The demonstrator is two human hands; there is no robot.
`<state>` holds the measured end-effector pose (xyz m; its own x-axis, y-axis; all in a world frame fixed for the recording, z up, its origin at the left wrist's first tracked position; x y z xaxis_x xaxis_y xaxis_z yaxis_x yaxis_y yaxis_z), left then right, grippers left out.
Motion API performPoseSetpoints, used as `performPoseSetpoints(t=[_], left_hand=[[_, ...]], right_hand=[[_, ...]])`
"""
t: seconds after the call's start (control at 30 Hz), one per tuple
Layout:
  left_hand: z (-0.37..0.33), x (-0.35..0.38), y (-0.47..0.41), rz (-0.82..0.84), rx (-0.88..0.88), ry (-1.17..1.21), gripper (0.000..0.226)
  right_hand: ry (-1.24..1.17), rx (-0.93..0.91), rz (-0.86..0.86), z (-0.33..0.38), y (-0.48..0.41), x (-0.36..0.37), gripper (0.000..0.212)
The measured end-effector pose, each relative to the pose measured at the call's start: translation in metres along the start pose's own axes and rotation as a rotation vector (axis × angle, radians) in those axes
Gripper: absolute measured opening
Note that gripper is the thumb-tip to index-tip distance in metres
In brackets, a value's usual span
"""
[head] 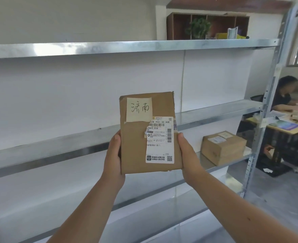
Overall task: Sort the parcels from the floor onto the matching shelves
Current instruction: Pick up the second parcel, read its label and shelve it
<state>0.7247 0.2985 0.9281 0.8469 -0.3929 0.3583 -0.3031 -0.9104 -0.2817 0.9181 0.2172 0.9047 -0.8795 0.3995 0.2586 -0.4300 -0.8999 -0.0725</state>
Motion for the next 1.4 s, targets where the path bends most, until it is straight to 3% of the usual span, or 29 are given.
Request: performPoseSetpoints(t=[0.5,0.67,1.07,1.23,1.4], left_hand=[[0.086,0.148,-0.068,0.088,-0.074,0.047,0.043],[0.12,0.206,-0.097,0.128,-0.066,0.077,0.04],[0.163,0.316,-0.149,0.174,-0.001,0.088,0.037],[0.178,0.349,-0.157,0.177,0.006,0.061,0.054],[0.191,0.388,-0.155,0.146,0.023,0.037,0.054]], right_hand=[[-0.065,0.017,-0.208,0.024,-0.069,-0.169,0.047],[-0.044,-0.008,-0.256,0.064,-0.078,-0.213,0.036],[-0.061,-0.04,-0.225,0.067,-0.169,-0.329,0.043],[-0.087,-0.021,-0.208,0.072,-0.183,-0.361,0.051],[-0.09,0.001,-0.191,0.077,-0.199,-0.402,0.052]])
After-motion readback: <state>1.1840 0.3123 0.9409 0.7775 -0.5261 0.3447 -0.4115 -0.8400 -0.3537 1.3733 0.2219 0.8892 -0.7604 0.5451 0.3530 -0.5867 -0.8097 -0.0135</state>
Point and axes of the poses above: each hand's wrist, its own y-axis away from the middle knuckle, its own x-axis out of the palm, z = x × y, the point moved 7 cm from there along -y, towards the middle knuckle, and after that the axes turned 2 degrees about x, right-handed, at the moved point
